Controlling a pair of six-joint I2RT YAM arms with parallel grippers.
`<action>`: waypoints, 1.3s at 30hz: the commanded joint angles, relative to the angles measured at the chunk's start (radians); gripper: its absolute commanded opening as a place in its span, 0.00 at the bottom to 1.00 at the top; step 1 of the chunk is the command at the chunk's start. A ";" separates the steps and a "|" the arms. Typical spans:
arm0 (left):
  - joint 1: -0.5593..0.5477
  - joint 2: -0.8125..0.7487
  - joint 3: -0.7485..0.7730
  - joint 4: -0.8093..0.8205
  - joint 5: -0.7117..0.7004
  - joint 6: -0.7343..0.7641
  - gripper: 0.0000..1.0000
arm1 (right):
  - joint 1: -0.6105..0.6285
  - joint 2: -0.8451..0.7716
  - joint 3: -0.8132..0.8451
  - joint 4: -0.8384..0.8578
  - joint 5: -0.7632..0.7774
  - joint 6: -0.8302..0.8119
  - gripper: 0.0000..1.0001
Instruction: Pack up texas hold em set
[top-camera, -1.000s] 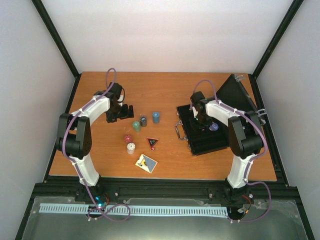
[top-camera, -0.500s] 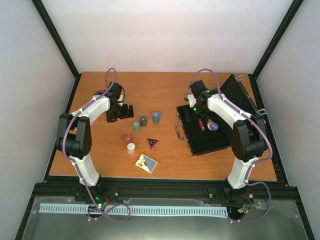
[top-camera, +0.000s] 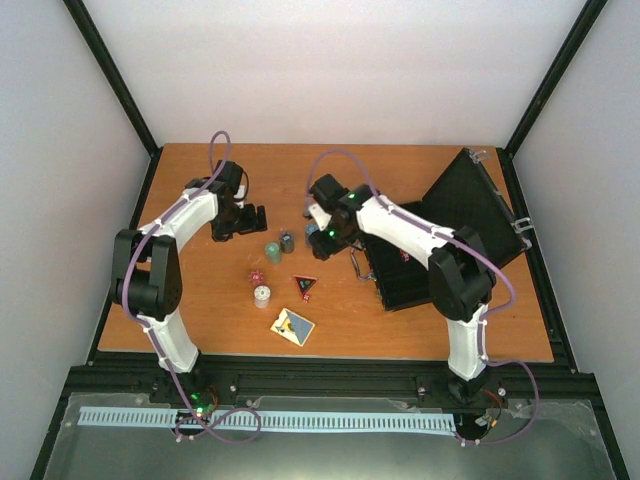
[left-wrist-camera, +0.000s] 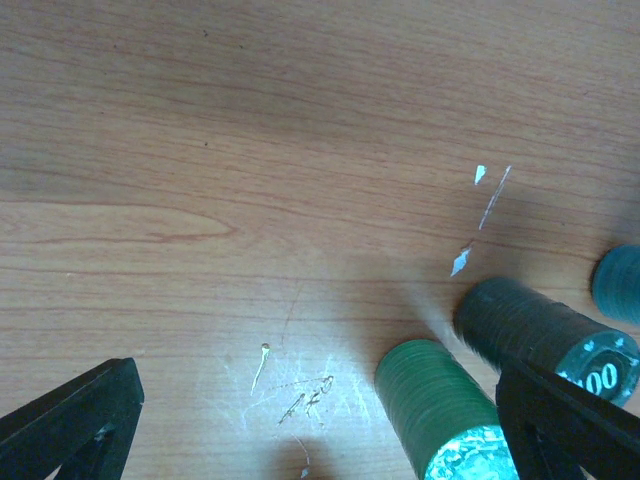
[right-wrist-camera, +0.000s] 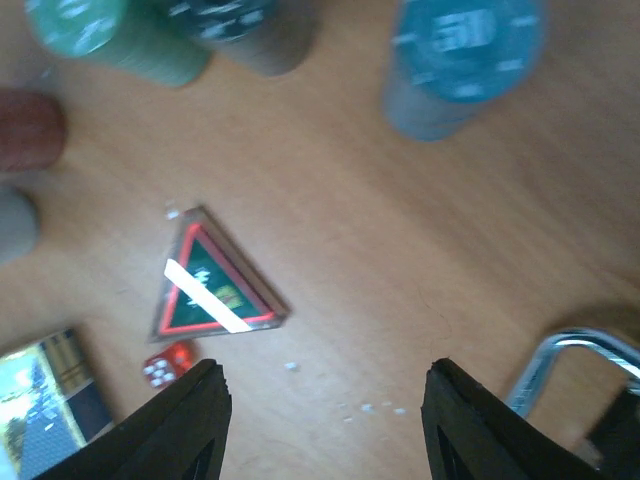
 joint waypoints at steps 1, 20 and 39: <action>0.007 -0.054 0.028 -0.019 -0.015 -0.019 1.00 | 0.083 -0.007 -0.018 -0.017 0.010 -0.010 0.54; 0.007 -0.097 -0.021 -0.002 -0.014 -0.036 1.00 | 0.212 0.058 -0.114 0.027 -0.050 -0.103 0.53; 0.007 -0.092 -0.029 0.007 -0.004 -0.030 1.00 | 0.213 0.168 -0.083 0.073 -0.073 -0.107 0.25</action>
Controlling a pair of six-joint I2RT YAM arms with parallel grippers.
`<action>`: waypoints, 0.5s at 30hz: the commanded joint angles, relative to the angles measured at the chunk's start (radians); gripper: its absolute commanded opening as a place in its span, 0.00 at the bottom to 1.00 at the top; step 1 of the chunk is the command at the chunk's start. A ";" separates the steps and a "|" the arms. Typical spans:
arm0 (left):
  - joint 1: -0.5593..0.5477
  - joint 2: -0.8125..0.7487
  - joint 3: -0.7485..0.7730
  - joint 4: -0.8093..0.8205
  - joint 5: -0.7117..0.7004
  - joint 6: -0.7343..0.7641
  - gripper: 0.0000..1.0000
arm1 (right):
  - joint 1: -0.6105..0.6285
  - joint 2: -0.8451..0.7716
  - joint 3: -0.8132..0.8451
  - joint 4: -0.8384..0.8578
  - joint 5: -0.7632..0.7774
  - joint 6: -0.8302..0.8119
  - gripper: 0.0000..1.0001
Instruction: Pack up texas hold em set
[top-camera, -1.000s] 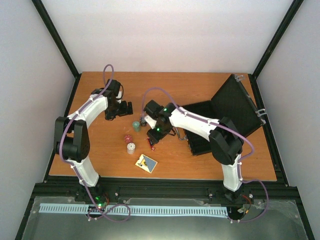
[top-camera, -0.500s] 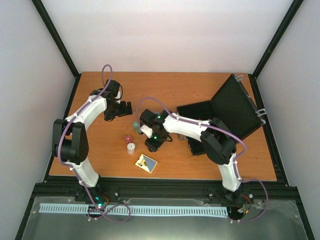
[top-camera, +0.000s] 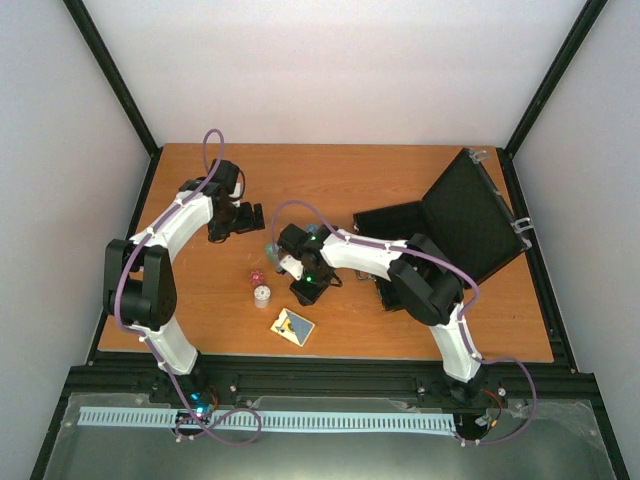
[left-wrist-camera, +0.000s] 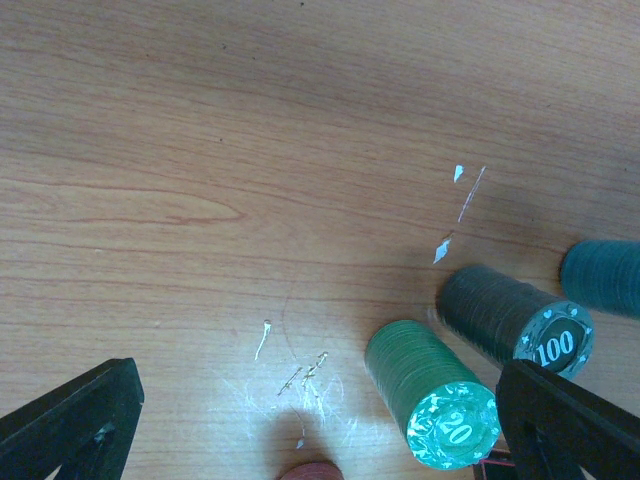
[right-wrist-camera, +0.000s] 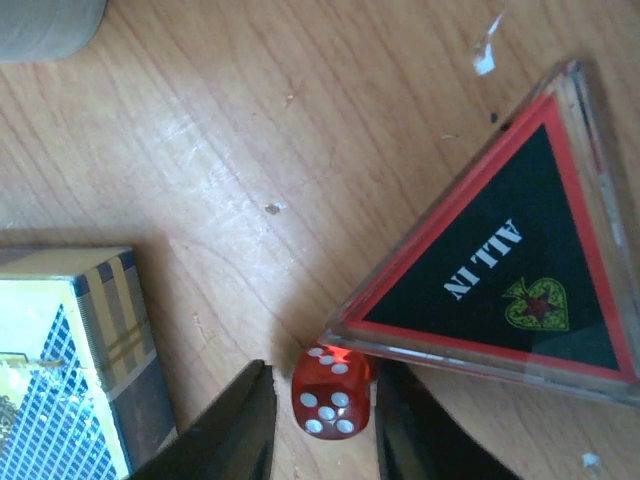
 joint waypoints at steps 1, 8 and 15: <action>0.007 -0.018 -0.005 0.014 0.006 -0.006 1.00 | 0.010 0.035 0.024 0.017 -0.009 -0.007 0.20; 0.007 -0.027 -0.017 0.011 0.001 -0.004 1.00 | 0.009 0.016 0.071 -0.070 0.061 -0.019 0.03; 0.007 -0.046 -0.051 0.017 0.002 -0.005 1.00 | -0.060 -0.199 0.016 -0.156 0.202 0.088 0.03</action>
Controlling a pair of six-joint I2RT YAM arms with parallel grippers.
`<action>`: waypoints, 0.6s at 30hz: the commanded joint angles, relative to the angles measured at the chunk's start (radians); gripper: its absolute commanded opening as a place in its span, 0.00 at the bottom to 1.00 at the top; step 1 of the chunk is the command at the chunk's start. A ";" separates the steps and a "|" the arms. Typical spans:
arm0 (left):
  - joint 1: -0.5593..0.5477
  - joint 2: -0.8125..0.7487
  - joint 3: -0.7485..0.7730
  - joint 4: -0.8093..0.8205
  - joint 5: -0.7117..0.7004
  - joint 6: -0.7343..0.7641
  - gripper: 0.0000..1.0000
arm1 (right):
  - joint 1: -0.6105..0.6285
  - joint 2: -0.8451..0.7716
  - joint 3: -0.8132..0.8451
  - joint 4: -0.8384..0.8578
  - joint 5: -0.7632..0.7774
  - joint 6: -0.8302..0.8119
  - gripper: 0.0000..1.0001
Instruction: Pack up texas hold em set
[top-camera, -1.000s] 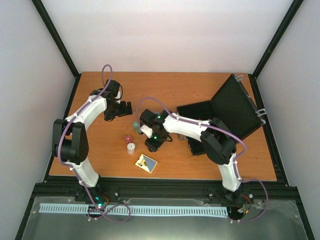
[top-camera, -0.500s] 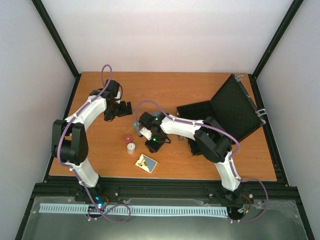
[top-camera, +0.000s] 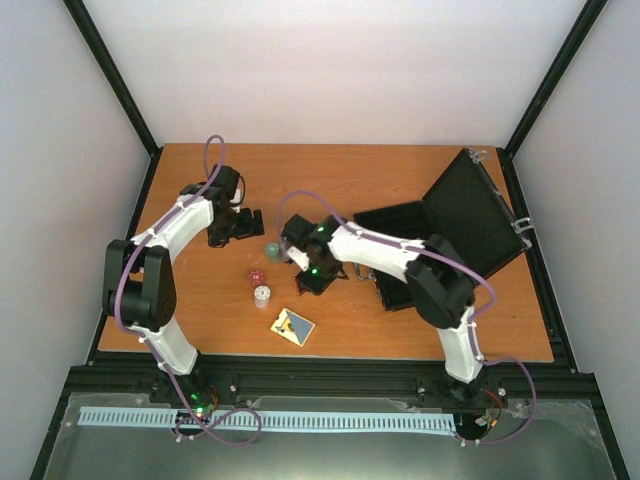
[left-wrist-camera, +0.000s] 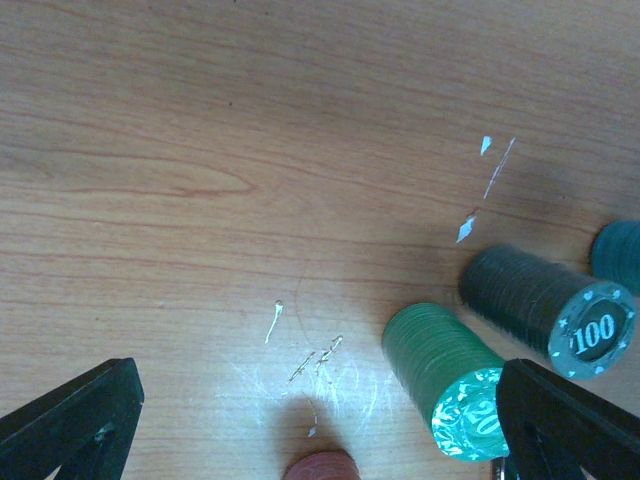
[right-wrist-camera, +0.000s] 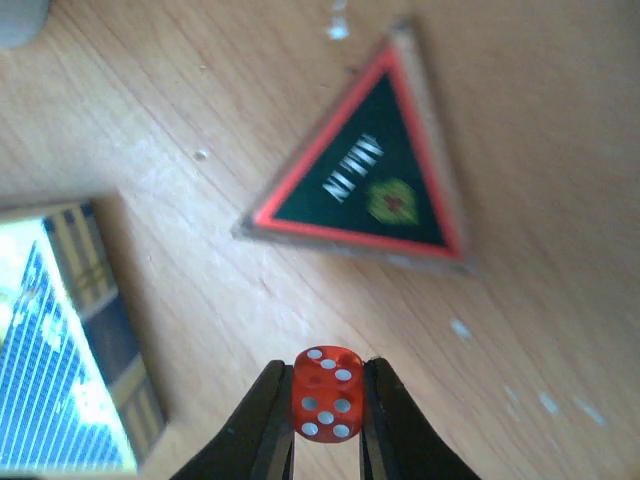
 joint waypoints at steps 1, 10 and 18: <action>0.007 -0.040 -0.019 0.016 0.005 -0.005 1.00 | -0.073 -0.198 -0.037 -0.085 0.129 0.090 0.03; 0.007 -0.018 -0.032 0.035 0.046 -0.021 1.00 | -0.382 -0.370 -0.343 -0.028 0.256 0.191 0.03; 0.007 -0.010 -0.032 0.039 0.052 -0.020 1.00 | -0.504 -0.319 -0.386 0.048 0.302 0.193 0.03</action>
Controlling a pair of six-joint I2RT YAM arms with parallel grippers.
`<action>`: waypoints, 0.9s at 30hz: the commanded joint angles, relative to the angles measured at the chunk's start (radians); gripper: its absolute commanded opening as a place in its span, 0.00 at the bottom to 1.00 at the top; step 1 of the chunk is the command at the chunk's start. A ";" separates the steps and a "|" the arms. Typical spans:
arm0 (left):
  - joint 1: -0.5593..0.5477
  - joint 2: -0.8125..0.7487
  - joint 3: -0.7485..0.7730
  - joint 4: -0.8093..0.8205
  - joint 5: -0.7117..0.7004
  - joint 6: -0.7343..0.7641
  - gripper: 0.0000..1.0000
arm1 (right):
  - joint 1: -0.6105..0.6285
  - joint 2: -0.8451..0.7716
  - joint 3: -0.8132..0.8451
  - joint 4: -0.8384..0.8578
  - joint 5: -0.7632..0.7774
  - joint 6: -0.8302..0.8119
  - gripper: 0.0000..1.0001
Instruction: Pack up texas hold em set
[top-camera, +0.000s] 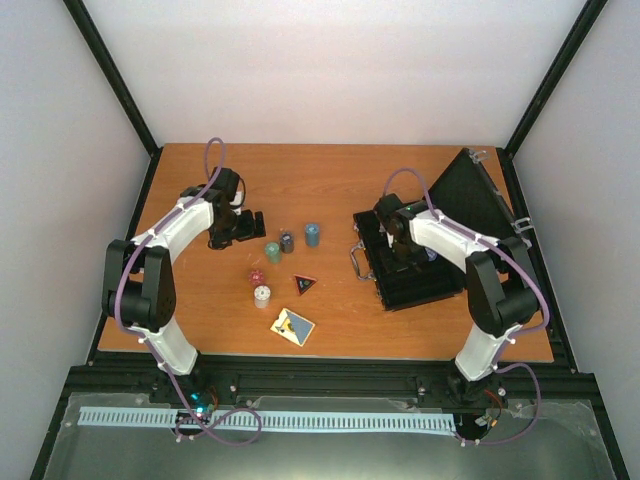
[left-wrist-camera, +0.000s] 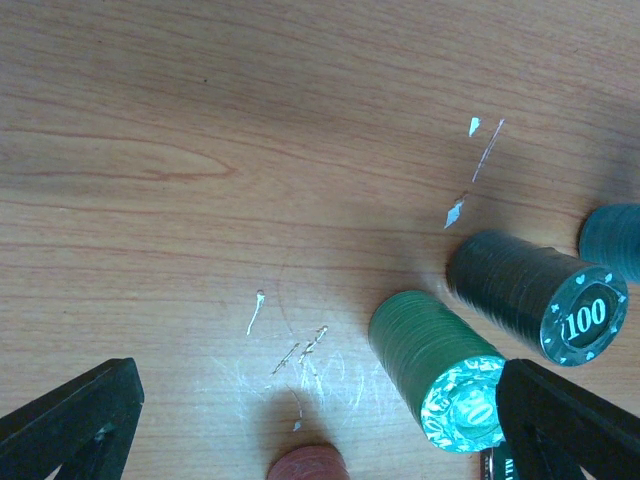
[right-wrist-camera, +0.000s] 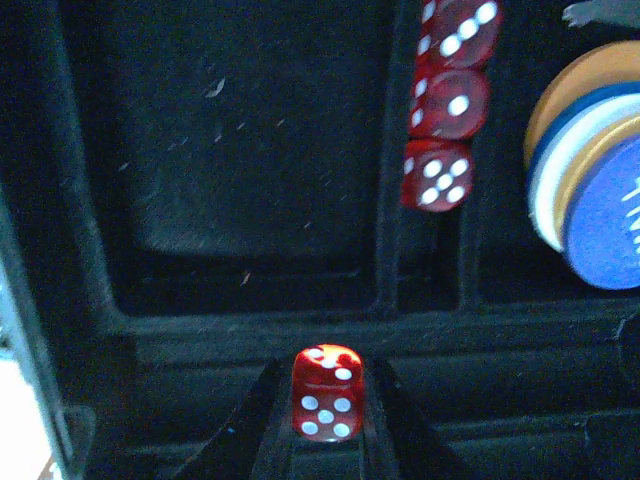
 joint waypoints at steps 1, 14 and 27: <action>0.007 -0.004 0.001 0.019 0.012 -0.014 1.00 | -0.046 0.029 0.006 0.070 0.046 0.015 0.03; 0.007 0.036 0.019 0.019 0.008 -0.019 1.00 | -0.104 0.115 0.046 0.112 0.054 -0.052 0.03; 0.007 0.081 0.066 0.000 -0.001 -0.013 1.00 | -0.114 0.153 0.040 0.110 0.022 -0.078 0.04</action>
